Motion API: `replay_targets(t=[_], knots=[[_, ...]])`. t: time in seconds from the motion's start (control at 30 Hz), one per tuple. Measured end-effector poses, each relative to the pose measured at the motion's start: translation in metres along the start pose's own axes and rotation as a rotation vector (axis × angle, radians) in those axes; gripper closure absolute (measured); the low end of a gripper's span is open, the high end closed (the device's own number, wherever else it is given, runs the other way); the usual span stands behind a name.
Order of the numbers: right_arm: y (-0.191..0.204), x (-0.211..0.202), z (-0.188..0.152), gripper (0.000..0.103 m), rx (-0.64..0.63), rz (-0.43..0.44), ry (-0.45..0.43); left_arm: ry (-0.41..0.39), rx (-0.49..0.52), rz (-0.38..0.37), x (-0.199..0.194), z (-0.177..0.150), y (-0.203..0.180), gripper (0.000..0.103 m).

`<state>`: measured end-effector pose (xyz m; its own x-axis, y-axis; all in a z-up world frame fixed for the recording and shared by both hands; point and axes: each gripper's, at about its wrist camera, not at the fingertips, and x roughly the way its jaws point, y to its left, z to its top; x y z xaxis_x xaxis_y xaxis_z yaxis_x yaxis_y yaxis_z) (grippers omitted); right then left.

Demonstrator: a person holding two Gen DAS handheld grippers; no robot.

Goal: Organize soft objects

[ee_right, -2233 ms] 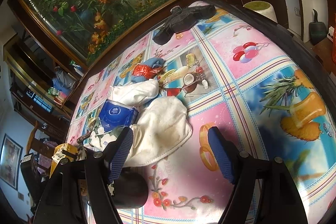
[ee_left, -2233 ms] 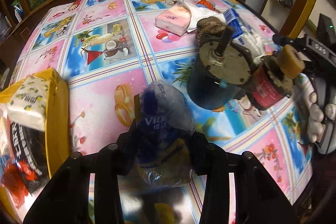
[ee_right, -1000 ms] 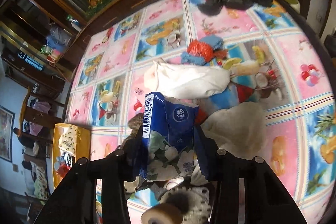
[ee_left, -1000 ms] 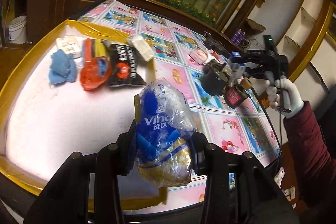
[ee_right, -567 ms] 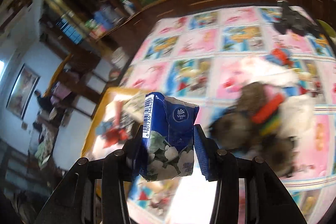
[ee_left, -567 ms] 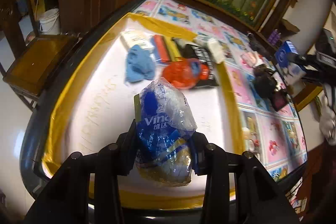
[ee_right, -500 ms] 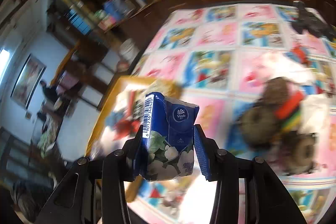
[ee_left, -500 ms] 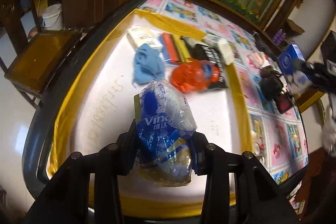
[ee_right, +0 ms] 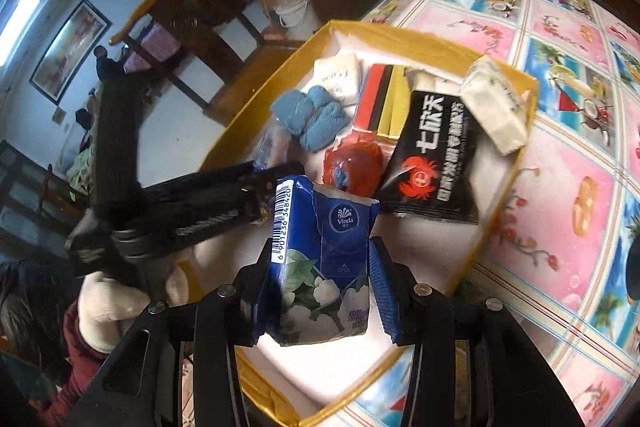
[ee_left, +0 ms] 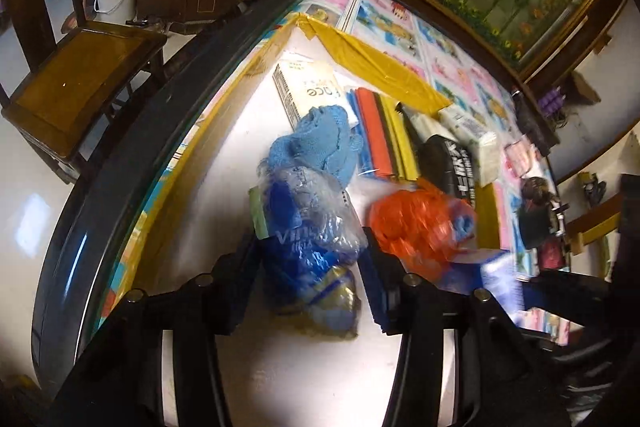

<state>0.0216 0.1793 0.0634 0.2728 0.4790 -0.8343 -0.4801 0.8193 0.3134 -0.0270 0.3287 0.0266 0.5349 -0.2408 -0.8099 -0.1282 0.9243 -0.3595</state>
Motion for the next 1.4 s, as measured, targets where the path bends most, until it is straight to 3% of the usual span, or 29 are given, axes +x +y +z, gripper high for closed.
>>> replay_targets(t=[0.17,0.37,0.67,0.73,0.9,1.4], knots=[[0.013,0.023,0.004,0.058,-0.031,-0.064,0.031,-0.107,0.002,0.003,-0.037,-0.01,0.003,0.047],[0.031,0.035,0.005,0.048,-0.073,-0.093,0.015,-0.205,0.003,0.039,-0.067,-0.03,-0.002,0.043],[0.019,-0.036,-0.032,0.039,-0.07,-0.086,-0.151,-0.317,0.126,0.251,-0.083,-0.06,-0.049,0.042],[0.011,-0.056,-0.044,0.033,-0.065,-0.092,-0.193,-0.322,0.161,0.28,-0.082,-0.068,-0.061,0.042],[-0.011,-0.098,-0.079,0.03,-0.02,-0.112,-0.274,-0.329,0.247,0.337,-0.08,-0.081,-0.091,0.042],[-0.095,-0.179,-0.155,0.027,0.145,-0.122,-0.392,-0.293,0.408,0.366,-0.068,-0.105,-0.164,0.042]])
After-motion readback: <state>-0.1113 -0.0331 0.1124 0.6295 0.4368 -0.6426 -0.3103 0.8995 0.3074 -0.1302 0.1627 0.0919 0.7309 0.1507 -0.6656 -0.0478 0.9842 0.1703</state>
